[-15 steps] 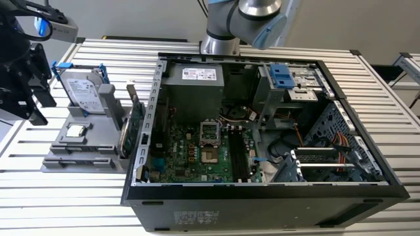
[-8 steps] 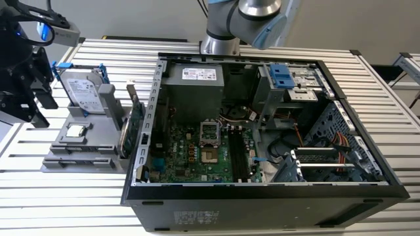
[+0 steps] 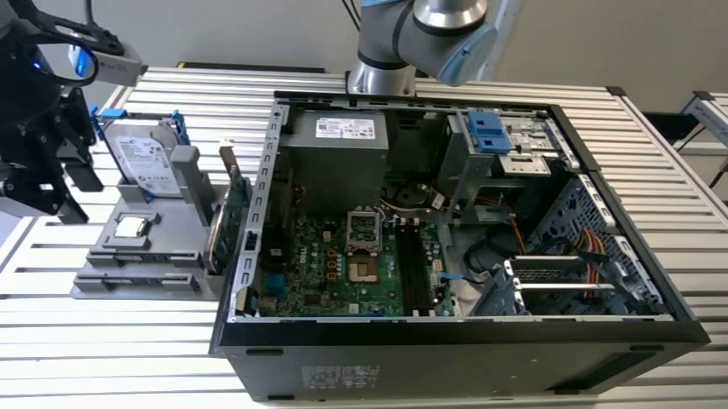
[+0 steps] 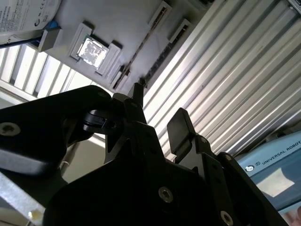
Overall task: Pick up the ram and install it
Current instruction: 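Pick up the ram and move it above insertion slot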
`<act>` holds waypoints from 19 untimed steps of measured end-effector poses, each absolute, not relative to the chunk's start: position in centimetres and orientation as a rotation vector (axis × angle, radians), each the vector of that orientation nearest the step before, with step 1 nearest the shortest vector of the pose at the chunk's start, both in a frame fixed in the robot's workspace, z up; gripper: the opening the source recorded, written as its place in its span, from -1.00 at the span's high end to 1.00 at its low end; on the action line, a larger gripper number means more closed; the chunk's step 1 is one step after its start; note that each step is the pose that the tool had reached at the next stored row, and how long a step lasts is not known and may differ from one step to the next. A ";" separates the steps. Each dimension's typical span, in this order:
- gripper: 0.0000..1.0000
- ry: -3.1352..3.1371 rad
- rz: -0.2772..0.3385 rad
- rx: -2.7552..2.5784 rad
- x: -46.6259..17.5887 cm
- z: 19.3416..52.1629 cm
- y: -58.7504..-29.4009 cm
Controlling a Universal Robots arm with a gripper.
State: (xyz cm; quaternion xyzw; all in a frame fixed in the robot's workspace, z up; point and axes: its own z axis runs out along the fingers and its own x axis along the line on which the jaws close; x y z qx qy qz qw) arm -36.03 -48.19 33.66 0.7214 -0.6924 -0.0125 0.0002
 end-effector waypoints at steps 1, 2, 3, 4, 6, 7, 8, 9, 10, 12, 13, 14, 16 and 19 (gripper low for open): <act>-1.00 -2.176 -0.039 2.266 -36.0 33.6 -48.2; -1.00 -2.176 -0.039 2.265 -36.0 33.5 -48.2; -1.00 -2.177 -0.039 2.264 -36.0 33.4 -48.2; -1.00 -2.178 -0.039 2.263 -36.0 33.3 -48.2; -1.00 -2.180 -0.039 2.261 -36.0 33.2 -48.2; -1.00 -2.181 -0.039 2.260 -36.0 33.1 -48.2; -1.00 -2.182 -0.039 2.260 -36.0 33.0 -48.2; -1.00 -2.183 -0.039 2.259 -36.0 33.0 -48.2; -1.00 -2.183 -0.039 2.258 -36.0 32.9 -48.2; -1.00 -2.185 -0.039 2.257 -36.0 32.7 -48.2; -1.00 -2.185 -0.039 2.256 -36.0 32.6 -48.2; -1.00 -2.186 -0.039 2.256 -36.0 32.5 -48.2; -1.00 -2.186 -0.039 2.255 -36.0 32.4 -48.2; -1.00 -2.187 -0.039 2.254 -36.0 32.1 -48.2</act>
